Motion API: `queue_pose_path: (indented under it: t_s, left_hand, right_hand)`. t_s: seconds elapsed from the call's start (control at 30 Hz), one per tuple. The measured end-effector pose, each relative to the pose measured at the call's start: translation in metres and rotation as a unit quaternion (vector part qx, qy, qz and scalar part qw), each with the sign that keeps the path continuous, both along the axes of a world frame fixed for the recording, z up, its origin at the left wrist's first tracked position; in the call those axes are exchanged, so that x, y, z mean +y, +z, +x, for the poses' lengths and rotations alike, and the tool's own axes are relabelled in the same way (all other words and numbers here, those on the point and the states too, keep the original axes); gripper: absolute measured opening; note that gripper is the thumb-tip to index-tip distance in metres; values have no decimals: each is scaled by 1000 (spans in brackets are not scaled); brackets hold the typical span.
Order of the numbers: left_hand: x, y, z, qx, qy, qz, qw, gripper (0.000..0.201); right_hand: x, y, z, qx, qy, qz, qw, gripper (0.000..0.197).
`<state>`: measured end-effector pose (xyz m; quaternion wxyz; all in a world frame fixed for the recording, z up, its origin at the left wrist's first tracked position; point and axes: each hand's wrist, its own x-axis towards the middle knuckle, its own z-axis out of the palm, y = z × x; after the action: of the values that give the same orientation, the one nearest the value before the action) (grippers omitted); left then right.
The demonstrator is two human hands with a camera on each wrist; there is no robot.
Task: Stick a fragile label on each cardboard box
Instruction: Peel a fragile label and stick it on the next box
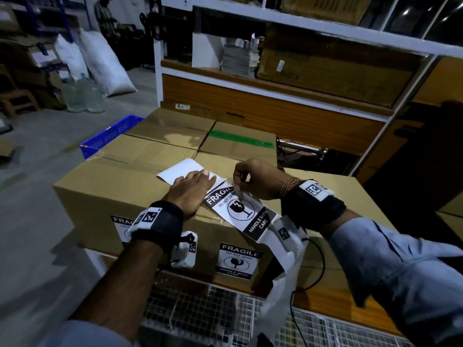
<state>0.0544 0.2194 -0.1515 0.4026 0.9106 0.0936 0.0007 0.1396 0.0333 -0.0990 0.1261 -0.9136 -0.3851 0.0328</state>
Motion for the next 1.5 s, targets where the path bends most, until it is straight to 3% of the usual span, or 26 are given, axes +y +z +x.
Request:
queue_pose_path:
  t_s: [0.13,0.27,0.4,0.5,0.63,0.8,1.1,1.23,1.37,1.5]
  left_hand:
    - [3,-5,3,-4,-3,16,1000,59]
    - [0,-4,5,2,-14,27,1000,61]
    - [0,-5,6,4,-9,38,999,61]
    - [4,-10,9,9,-24,105,994,62]
    - [6,-11,10,8,-79,181,980,81]
    - [8,-17,12,1,-79,215,974,67]
    - [7,-13,13,18,-83,215,973,95]
    - [8,-10,14,24,-83,186,979,90]
    - [11,-4,15,1,-57,77,995,71]
    - [8,1,16,-30,-13,111,993,72]
  right_hand:
    - [-16,15,-12,16,17,26,999,21]
    - [-36,33,-27,39,12,55,998,6]
    - [-62,48,-31,84,9,76,993,6]
    - [-80,57,-34,115,15,103,988,6]
    - [-102,68,-35,155,22,139,978,9]
    - [-129,76,-42,204,14,193,960,12]
    - [-177,79,-46,211,-30,245,946,12]
    - [-193,80,-45,203,-62,277,937,9]
    - [-204,77,-45,183,-102,329,921,16]
    - [-218,75,-41,151,-143,365,908,13]
